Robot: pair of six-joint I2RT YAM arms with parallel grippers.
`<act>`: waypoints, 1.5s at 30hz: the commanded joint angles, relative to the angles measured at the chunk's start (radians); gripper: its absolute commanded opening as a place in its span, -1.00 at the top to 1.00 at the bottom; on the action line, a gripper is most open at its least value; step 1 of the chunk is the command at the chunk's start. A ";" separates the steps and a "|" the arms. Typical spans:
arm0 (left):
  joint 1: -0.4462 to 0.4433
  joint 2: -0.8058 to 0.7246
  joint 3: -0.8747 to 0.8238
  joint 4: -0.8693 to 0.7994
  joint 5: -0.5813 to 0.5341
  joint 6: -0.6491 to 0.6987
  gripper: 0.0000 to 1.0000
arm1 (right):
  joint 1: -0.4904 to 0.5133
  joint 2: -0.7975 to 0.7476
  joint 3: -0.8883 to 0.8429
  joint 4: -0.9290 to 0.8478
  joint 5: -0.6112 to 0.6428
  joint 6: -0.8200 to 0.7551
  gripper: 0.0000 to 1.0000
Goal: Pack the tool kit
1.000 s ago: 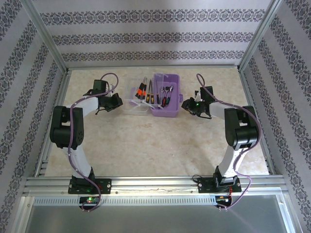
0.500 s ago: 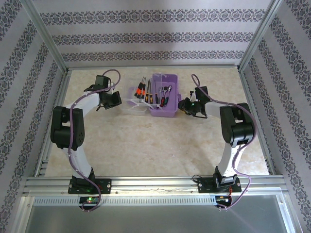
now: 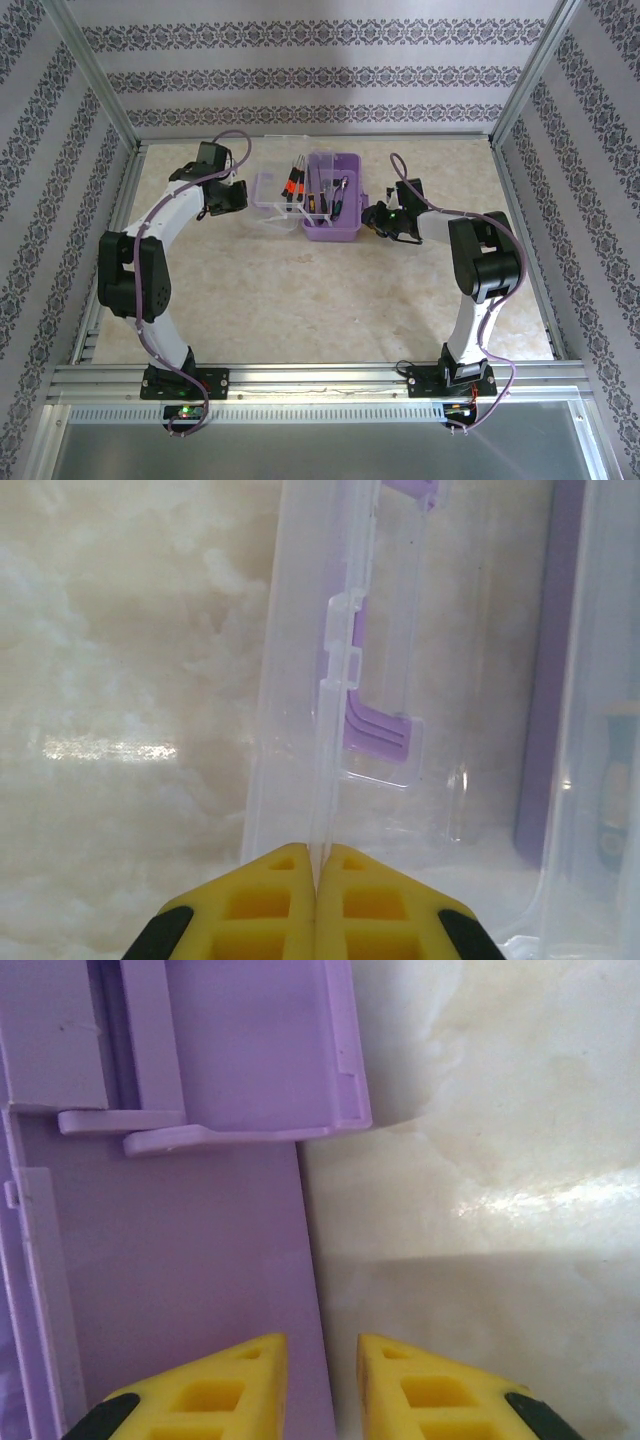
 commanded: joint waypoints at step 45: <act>-0.354 0.112 0.394 -0.264 0.044 0.028 1.00 | 0.068 0.011 -0.011 0.122 -0.079 0.057 0.48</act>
